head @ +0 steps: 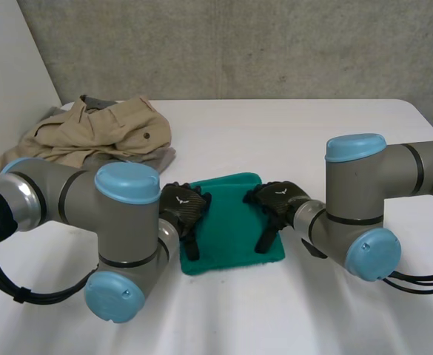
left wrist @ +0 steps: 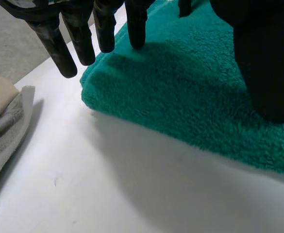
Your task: Fold the laundry.
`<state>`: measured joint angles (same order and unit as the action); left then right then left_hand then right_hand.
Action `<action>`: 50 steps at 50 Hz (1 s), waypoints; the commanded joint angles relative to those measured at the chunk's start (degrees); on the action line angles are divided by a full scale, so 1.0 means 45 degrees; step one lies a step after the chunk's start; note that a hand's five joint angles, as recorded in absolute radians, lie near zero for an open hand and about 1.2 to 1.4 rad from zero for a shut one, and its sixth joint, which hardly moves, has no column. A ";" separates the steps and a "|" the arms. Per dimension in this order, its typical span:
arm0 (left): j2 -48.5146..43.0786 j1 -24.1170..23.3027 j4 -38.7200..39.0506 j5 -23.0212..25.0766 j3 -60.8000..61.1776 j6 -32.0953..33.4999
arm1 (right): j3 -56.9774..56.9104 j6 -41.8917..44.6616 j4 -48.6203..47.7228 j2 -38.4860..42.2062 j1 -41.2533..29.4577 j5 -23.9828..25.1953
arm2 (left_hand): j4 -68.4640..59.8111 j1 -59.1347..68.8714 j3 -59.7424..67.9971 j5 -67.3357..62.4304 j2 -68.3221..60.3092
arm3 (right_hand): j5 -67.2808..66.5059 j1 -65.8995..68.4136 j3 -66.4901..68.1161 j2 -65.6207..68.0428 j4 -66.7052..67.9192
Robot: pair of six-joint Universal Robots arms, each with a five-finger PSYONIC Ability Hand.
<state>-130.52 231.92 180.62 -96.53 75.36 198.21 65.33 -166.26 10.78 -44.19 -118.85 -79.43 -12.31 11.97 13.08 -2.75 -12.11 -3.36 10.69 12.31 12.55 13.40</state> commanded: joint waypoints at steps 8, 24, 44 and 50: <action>0.2557 0.0883 -0.0762 0.3813 -0.1315 -0.0238 | 0.4093 -0.0629 -0.3410 -0.3694 0.0473 -0.1333 | -0.0059 0.0134 -0.0114 0.0040 -0.0101 | 0.0746 -0.0154 -0.0513 -0.0567 -0.0755; 0.4199 0.1626 -0.2638 0.7252 -0.2625 -0.1801 | 0.6733 -0.3716 -0.4154 -0.4205 0.0728 -0.1315 | -0.0097 0.0172 -0.0076 0.0003 -0.0139 | 0.0746 -0.0154 -0.0513 -0.0567 -0.0755; 0.3847 0.1489 -0.2580 0.7252 -0.2449 -0.2016 | 0.4722 -0.4499 -0.4779 -0.1411 -0.0365 -0.1178 | -0.0059 0.0134 -0.0114 0.0040 -0.0101 | -0.2482 0.3073 0.2714 0.2660 0.2472; 0.3789 0.1489 -0.2560 0.7252 -0.2429 -0.2016 | 0.4194 -0.4830 -0.4916 -0.1216 -0.0366 -0.1197 | -0.0059 0.0134 -0.0114 0.0040 -0.0101 | -0.6110 0.6702 0.6342 0.6289 0.6100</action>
<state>-113.16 238.61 169.07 -63.91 64.35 189.12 86.31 -186.68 -10.83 -50.43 -120.47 -84.75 -12.30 11.97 13.08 -2.75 -12.11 -12.88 19.86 24.25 24.87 24.25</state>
